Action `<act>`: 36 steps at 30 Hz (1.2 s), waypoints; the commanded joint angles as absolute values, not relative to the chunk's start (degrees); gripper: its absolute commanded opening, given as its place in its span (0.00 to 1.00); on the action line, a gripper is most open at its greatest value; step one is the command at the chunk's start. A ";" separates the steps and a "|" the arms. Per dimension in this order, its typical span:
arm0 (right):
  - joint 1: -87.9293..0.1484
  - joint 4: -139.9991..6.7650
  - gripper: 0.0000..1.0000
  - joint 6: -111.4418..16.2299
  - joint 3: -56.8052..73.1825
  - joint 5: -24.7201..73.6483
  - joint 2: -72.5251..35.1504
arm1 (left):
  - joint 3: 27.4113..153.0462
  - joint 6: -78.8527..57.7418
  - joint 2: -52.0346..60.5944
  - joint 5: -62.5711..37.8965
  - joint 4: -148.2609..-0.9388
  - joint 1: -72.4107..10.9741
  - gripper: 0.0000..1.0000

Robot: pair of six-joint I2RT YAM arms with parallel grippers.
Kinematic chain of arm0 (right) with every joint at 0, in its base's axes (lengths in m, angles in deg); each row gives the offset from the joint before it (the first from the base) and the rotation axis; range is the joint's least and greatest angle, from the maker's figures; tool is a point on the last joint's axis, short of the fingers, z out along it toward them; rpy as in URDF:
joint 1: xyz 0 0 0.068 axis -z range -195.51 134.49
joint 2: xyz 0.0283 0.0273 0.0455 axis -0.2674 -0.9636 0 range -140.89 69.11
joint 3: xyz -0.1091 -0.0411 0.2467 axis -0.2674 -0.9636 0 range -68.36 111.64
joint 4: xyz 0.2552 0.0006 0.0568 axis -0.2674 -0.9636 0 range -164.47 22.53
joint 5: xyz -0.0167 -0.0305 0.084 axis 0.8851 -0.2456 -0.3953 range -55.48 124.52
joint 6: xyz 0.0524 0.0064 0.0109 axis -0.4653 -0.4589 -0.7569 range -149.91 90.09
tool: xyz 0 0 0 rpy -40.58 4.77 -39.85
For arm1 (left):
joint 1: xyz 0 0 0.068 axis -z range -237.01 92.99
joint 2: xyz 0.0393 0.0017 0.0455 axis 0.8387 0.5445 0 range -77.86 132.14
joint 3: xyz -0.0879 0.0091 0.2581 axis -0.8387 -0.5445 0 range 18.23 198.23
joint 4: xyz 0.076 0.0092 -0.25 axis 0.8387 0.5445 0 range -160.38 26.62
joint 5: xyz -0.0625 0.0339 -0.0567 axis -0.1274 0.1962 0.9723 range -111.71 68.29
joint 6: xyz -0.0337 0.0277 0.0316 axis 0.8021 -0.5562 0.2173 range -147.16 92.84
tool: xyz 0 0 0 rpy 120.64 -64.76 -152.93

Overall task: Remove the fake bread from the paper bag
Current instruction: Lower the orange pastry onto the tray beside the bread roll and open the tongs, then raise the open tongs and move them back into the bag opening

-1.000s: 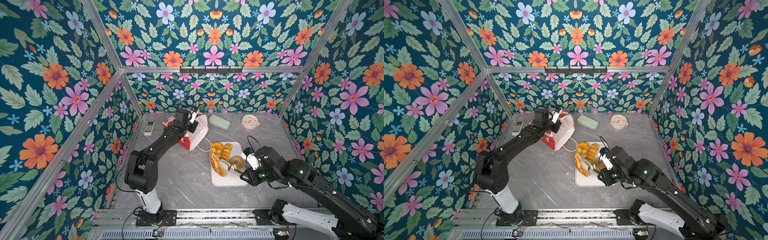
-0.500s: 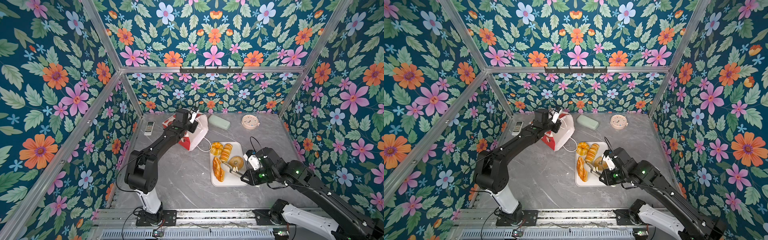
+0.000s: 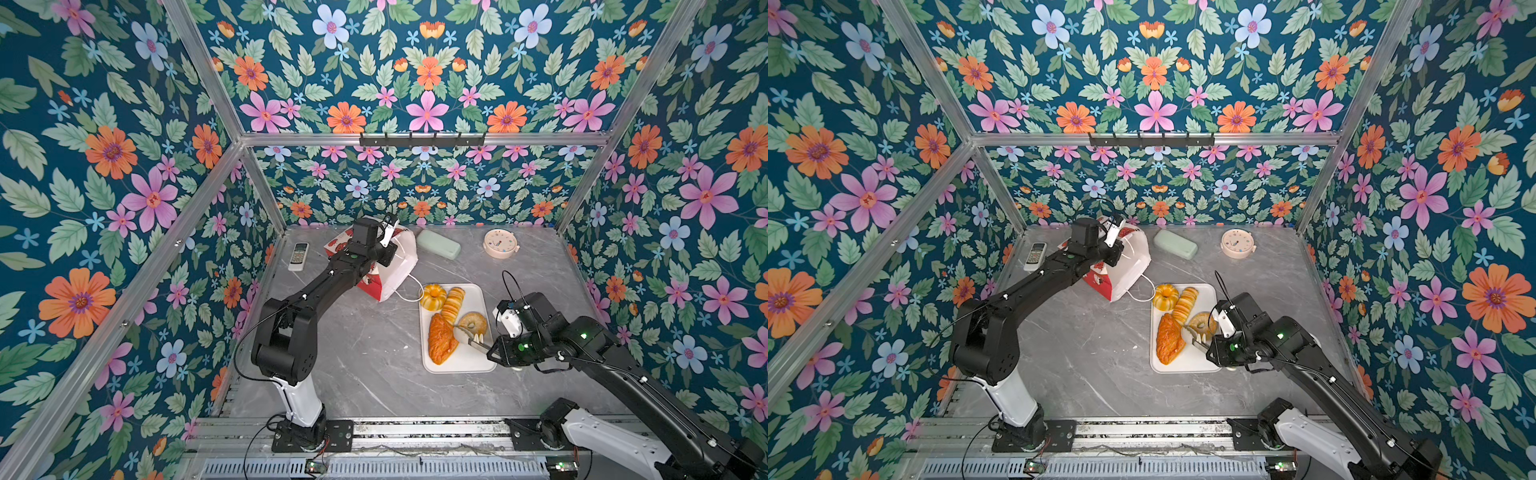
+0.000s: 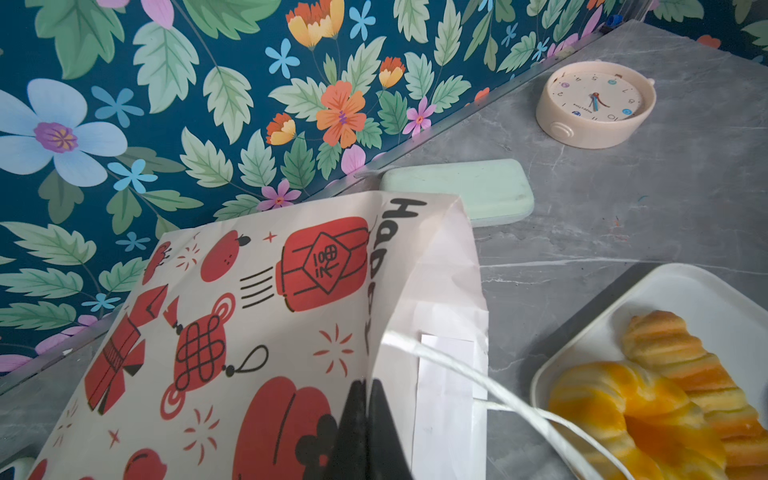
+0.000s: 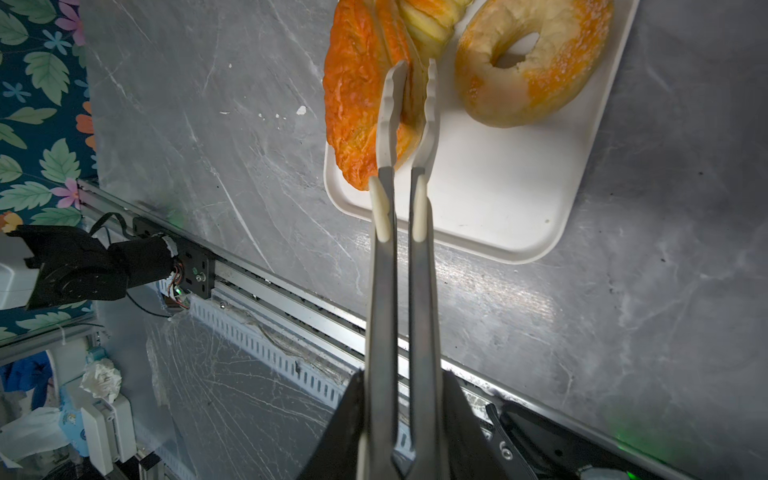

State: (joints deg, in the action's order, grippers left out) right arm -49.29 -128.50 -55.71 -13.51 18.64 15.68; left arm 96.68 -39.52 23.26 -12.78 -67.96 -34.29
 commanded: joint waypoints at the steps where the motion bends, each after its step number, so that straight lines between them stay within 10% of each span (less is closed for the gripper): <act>1: -49.26 -130.02 0.13 -54.03 -12.56 20.75 15.69 | 97.07 -39.90 22.97 -12.86 -68.23 -34.27 0.01; 22: -51.46 -118.33 0.19 -49.35 -5.00 18.62 14.89 | 96.89 -40.26 21.75 -12.89 -67.66 -34.33 0.01; 36: -55.41 -86.98 0.16 -44.14 1.35 18.29 -8.39 | 95.75 -42.06 18.05 -11.52 -66.17 -34.33 0.00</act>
